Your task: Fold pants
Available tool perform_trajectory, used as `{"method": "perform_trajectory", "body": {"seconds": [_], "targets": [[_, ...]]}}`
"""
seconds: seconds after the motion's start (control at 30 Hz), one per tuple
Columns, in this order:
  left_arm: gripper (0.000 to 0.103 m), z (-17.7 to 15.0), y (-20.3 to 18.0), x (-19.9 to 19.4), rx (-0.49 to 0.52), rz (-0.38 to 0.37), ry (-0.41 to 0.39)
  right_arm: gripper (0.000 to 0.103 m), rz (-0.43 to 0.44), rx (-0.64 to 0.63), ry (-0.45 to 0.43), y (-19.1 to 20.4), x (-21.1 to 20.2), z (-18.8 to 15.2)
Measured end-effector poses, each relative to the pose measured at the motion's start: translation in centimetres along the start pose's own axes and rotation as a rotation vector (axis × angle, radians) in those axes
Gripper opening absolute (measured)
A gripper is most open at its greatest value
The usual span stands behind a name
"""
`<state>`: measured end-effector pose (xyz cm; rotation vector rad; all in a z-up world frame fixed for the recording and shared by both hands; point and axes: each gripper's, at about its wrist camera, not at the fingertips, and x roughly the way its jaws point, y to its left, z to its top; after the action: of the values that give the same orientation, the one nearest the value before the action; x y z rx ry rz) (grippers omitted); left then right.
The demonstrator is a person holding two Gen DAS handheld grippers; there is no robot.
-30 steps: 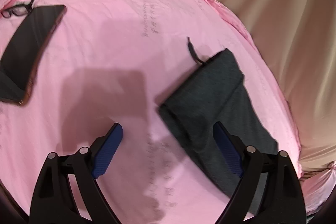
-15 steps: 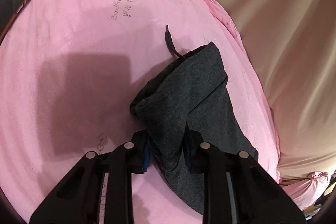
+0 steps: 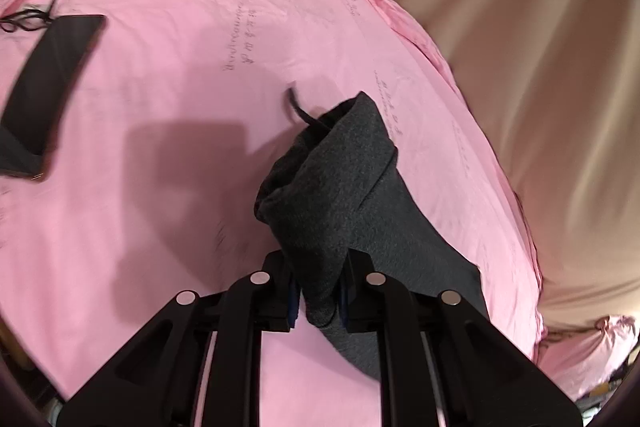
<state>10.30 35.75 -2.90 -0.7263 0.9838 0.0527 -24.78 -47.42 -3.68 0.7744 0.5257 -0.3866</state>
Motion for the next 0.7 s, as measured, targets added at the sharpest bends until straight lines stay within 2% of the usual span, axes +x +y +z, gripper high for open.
{"method": "perform_trajectory", "body": {"seconds": [0.03,0.13,0.17,0.23,0.33,0.43,0.5,0.57,0.63,0.67,0.7], "targets": [[0.013,-0.3,0.0,-0.8,0.012,0.007,-0.001,0.005,-0.004,-0.006,0.012,-0.2,-0.4,-0.1],[0.013,-1.4,1.1,-2.1,0.038,0.089,-0.010,0.005,-0.056,-0.010,0.077,-2.4,0.8,-1.5],[0.013,-1.6,2.1,-1.6,0.023,0.125,-0.006,0.005,-0.058,0.013,0.102,-3.8,1.6,-2.2],[0.013,-1.7,3.9,-0.5,-0.015,0.139,0.026,0.005,-0.048,0.064,0.150,-6.0,3.4,-3.5],[0.013,-1.9,4.8,0.3,-0.040,0.148,0.050,0.005,-0.005,0.095,0.128,-6.8,3.4,-4.1],[0.013,-1.7,3.8,-1.7,-0.015,0.131,0.030,0.005,0.019,0.078,0.106,-6.2,1.5,-3.9],[0.013,-1.7,2.7,-3.4,0.036,0.134,0.010,0.005,0.044,0.057,0.081,-5.8,-0.3,-4.1],[0.014,-2.1,2.3,-3.5,0.069,0.166,0.015,0.008,0.010,0.043,0.097,-6.5,-0.2,-4.8],[0.019,-2.2,2.1,-2.0,0.112,0.236,0.031,0.012,-0.017,0.055,0.140,-7.9,0.7,-5.8],[0.021,-2.8,2.4,-1.0,0.119,0.287,0.046,0.012,0.036,0.088,0.134,-8.7,0.5,-6.2],[0.023,-3.0,2.5,-0.6,0.115,0.299,0.050,0.012,0.051,0.100,0.128,-9.1,0.0,-6.4]]}}
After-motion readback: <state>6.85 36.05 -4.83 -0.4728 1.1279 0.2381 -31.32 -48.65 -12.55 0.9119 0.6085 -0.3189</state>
